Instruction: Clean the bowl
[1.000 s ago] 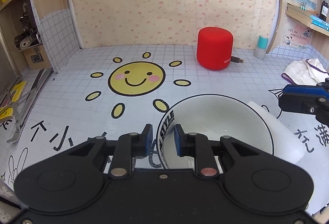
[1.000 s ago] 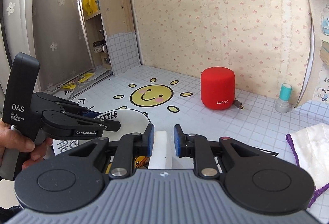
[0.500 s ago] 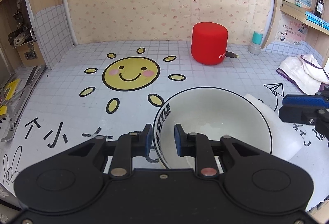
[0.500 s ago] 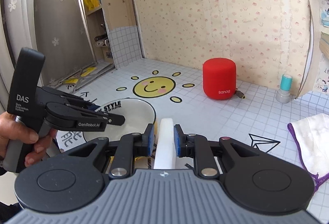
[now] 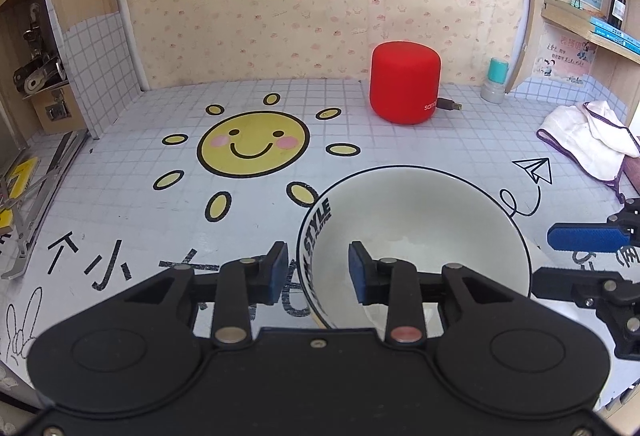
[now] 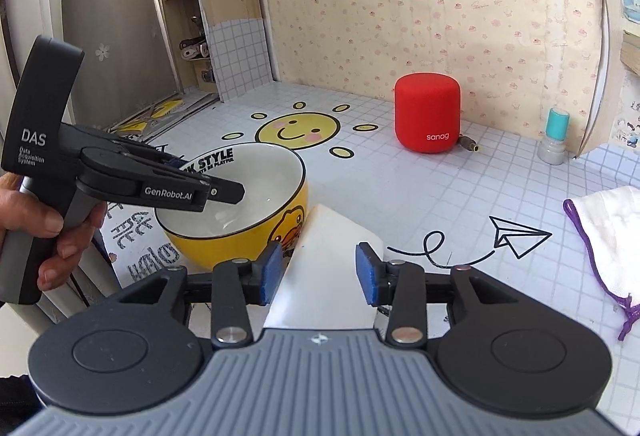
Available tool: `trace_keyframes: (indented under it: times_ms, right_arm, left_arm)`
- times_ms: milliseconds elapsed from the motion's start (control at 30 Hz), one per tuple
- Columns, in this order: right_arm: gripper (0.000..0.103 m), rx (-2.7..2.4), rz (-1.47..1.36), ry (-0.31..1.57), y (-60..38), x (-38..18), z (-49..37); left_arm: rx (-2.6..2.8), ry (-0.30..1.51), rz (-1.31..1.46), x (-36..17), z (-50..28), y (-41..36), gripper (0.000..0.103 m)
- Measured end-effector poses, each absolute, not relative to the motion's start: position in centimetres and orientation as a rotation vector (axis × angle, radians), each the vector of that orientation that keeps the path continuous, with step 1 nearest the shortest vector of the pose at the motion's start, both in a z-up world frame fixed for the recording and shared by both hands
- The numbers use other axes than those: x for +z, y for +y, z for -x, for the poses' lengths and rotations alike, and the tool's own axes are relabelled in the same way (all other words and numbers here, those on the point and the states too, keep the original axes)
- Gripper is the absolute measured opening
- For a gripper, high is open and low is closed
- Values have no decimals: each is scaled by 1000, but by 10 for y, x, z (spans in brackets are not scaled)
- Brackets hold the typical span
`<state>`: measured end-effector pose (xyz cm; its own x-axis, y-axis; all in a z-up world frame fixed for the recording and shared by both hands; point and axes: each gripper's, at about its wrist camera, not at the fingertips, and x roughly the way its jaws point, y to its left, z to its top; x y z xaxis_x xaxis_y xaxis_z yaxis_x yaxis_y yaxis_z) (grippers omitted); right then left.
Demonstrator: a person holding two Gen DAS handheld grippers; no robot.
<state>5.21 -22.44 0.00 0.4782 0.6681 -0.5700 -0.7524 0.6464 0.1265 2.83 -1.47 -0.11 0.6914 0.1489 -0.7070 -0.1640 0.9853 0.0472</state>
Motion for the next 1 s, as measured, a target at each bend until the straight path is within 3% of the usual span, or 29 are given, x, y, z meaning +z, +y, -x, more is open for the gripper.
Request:
trace_keyframes:
  times_ms: [133,267,500,767,933,1000]
  right_arm:
    - [50,853,173,590,-227,-1,-40]
    - [85,803,213,531,-229,-6,-22]
    - [85,777,172,567,-229,-17,-21]
    - [83,743,74,631,-230,-30,-30]
    - [60,753,71,625,-230,-33,-30]
    - [58,751,73,623,-230,-33,-31]
  left_arm:
    - [179,781,3,-2,-27,-15,42]
    - [170,778,20,-2,-25,-15,42]
    - [179,726,3,3,-13,-25,67]
    - [172,719,42,6,-11,-21,68]
    - [184,723,63,4,-11,-18,68]
    - [184,725,73,3,-10,-17,68]
